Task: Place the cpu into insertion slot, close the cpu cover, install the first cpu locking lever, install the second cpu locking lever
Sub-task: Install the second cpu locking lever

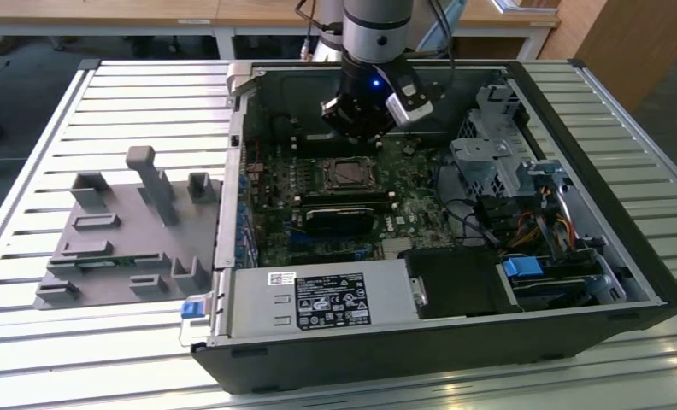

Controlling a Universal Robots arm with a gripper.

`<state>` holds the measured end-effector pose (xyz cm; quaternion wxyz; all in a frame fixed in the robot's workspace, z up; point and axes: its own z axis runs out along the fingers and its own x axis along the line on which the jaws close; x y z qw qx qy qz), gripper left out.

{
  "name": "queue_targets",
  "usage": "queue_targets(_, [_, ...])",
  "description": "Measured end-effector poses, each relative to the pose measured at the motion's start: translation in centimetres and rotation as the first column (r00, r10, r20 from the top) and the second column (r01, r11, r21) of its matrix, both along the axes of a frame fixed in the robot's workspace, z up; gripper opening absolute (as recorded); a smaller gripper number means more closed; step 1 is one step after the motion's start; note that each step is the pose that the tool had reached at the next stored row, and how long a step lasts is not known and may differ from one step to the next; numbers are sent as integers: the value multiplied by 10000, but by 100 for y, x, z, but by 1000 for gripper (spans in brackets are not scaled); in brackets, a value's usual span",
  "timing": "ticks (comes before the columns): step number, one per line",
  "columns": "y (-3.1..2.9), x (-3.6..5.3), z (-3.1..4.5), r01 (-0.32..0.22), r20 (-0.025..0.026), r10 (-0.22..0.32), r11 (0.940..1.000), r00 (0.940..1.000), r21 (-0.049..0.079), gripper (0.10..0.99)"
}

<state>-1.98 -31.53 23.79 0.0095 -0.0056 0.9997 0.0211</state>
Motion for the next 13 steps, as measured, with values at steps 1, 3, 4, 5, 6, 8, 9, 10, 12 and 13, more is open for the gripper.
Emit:
queue_targets(1, [-17,0,0,0,0,0,10000,10000,0,106])
queue_targets(3, [-52,0,0,0,-1,0,10000,10000,-1,106])
queue_targets(4, [-74,0,-1,0,0,0,10000,10000,7,106])
queue_targets(5, [-97,0,-1,0,1,0,10000,10000,35,106])
queue_targets(6, [-118,0,-1,0,-1,0,10000,10000,78,106])
queue_targets(8, [-158,0,-2,0,0,0,9998,10000,196,106])
queue_targets(9, [-178,0,-2,-1,0,1,9997,10000,249,106])
queue_targets(10, [-200,0,-2,0,-1,0,9996,10000,296,106])
queue_targets(12, [-244,0,-3,0,0,0,9994,10000,338,106])
queue_targets(13, [-262,0,-3,0,0,0,9994,10000,339,106])
